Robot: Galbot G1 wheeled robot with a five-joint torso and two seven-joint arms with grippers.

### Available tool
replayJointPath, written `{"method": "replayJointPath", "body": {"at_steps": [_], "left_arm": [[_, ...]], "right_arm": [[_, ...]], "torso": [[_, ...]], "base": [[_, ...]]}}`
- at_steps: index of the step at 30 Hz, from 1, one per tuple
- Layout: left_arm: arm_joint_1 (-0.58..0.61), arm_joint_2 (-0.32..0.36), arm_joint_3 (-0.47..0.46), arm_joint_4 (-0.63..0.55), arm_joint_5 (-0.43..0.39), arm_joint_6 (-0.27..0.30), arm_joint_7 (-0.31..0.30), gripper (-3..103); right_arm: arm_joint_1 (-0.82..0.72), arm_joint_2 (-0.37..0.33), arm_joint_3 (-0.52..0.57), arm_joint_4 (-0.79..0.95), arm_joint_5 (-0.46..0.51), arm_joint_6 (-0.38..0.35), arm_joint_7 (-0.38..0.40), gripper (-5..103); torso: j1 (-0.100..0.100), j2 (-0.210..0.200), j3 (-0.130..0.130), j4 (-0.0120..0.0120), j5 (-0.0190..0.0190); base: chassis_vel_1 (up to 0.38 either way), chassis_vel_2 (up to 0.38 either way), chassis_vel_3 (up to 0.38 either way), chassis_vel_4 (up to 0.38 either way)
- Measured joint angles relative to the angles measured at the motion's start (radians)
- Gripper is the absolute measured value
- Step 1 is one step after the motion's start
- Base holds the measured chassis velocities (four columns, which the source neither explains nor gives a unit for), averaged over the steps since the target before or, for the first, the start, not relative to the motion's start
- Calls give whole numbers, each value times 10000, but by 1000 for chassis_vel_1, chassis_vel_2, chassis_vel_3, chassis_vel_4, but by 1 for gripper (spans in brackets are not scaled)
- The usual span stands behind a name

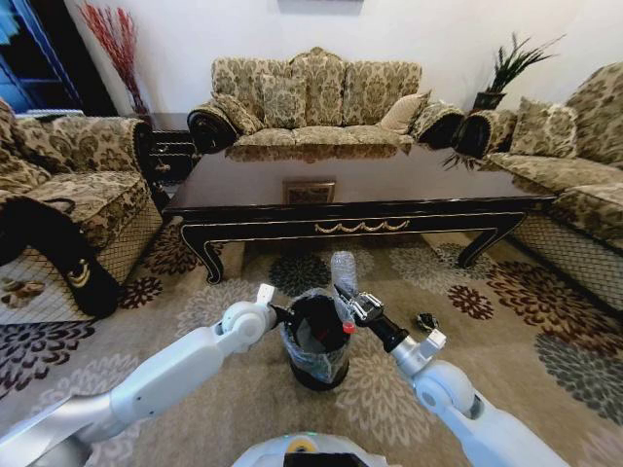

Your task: Move to the front of the table and pick up the trash from the floor, then place it into the trash bin.

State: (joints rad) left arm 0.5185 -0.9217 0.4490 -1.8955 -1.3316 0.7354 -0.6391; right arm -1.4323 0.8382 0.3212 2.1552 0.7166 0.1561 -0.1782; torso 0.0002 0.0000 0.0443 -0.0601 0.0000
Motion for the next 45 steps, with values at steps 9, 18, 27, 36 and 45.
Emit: {"method": "replayJointPath", "body": {"at_steps": [9,18,27,36,45], "left_arm": [[-188,-152,173,29,25,0,-151,3],[-84,-129,142,-97,34,0,-169,3],[170,-67,48,-216,182,0,-176,3],[566,454,-611,-318,372,0,17,3],[2255,776,-2449,-520,821,0,279,3]], "right_arm": [[-362,243,-140,21,-738,-49,-49,25],[-628,447,-139,-64,-997,-54,-125,51],[-863,613,-79,-62,-1111,-75,-123,84],[-741,770,430,-103,-828,-143,52,100],[134,524,1134,-1381,544,-323,949,100]], "torso": [[0,0,0,1,0],[0,0,0,-1,-1],[-1,-1,-1,-1,-1],[-1,0,-1,-2,-1],[-1,0,0,0,-3]], "base": [[0,0,0,0],[0,0,0,0],[0,0,0,0],[0,0,0,0],[0,0,0,0]]}}
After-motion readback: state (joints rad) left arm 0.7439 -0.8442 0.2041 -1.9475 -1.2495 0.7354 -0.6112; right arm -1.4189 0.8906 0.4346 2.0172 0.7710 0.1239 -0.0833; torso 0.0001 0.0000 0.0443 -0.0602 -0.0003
